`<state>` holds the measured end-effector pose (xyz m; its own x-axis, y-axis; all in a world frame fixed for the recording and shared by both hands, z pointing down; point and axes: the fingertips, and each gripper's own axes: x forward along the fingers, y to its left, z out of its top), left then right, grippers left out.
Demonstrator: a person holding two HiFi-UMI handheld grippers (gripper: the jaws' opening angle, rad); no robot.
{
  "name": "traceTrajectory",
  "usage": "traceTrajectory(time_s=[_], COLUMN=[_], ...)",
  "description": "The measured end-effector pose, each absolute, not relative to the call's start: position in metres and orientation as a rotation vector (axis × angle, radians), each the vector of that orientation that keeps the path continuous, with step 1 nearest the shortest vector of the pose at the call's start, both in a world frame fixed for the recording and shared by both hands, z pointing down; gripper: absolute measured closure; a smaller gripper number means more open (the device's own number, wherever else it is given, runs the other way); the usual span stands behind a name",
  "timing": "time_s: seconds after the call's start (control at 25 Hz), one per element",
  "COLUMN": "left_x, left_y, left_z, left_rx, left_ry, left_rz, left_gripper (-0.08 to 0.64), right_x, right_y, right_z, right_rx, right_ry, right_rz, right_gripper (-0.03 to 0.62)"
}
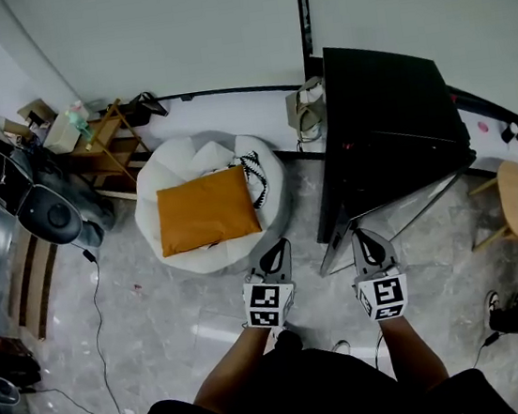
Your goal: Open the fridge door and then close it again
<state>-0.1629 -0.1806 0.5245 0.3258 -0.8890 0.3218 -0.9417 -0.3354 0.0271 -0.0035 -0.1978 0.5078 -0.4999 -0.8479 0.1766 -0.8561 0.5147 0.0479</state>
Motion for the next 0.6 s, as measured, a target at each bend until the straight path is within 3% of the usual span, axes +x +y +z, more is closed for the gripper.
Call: traceTrajectory(time_s=[0.6], left_x=[-0.18], left_y=[-0.191], left_z=[0.528], left_rx=[2.39], left_ry=[-1.616], left_rz=[0.342], left_gripper=[0.537], right_x=[-0.02], right_y=[-0.246], right_z=[0.509], right_rx=[1.458], right_ry=[-2.602], right_rz=[0.093], right_gripper=[0.572])
